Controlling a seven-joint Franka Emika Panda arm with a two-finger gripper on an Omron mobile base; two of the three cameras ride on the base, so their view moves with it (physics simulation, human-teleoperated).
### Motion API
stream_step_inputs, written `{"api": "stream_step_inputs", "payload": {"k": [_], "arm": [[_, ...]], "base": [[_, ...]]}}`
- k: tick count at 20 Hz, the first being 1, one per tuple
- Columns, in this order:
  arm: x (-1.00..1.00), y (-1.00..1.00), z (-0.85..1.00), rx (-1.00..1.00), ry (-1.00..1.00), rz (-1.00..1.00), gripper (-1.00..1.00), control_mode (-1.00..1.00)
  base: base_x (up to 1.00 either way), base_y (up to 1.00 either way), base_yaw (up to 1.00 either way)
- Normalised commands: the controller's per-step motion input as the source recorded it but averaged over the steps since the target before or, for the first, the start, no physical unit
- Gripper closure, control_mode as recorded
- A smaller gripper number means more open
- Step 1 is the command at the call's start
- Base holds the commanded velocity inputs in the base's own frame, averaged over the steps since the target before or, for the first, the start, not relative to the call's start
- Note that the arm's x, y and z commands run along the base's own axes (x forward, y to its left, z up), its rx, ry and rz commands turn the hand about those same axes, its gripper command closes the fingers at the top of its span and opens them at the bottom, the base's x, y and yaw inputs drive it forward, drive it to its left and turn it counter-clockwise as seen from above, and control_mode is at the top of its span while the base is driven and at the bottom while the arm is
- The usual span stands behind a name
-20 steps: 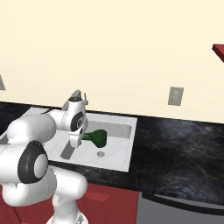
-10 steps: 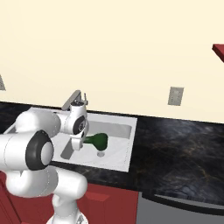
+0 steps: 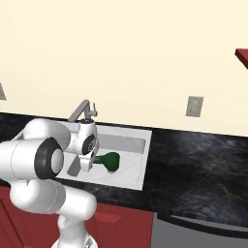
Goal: Move any existing items from the left basin to the right basin for drying. Then move the cup from the counter to the left basin of the sink for washing.
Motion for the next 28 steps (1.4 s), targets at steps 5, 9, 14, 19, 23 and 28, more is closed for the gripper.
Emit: {"api": "stream_step_inputs", "payload": {"k": [5, 9, 14, 19, 23, 28], "arm": [[0.07, 0.0, -0.25, 0.0, -0.04, 0.0, 1.0, -1.0], [0.1, -0.01, -0.3, 0.0, -0.05, 0.02, 1.0, -1.0], [0.09, -0.01, -0.28, 0.0, -0.05, 0.02, 1.0, -1.0], [0.08, 0.0, -0.11, 0.02, -0.09, 0.03, 1.0, -1.0], [0.11, 0.0, -0.16, 0.01, -0.1, 0.03, 1.0, -1.0], [0.15, 0.0, -0.2, 0.01, -0.06, 0.03, 1.0, -1.0]], "base": [[0.0, 0.0, 0.0], [0.0, 0.0, 0.0], [0.0, 0.0, 0.0], [0.0, 0.0, 0.0], [0.0, 0.0, 0.0], [0.0, 0.0, 0.0]]}}
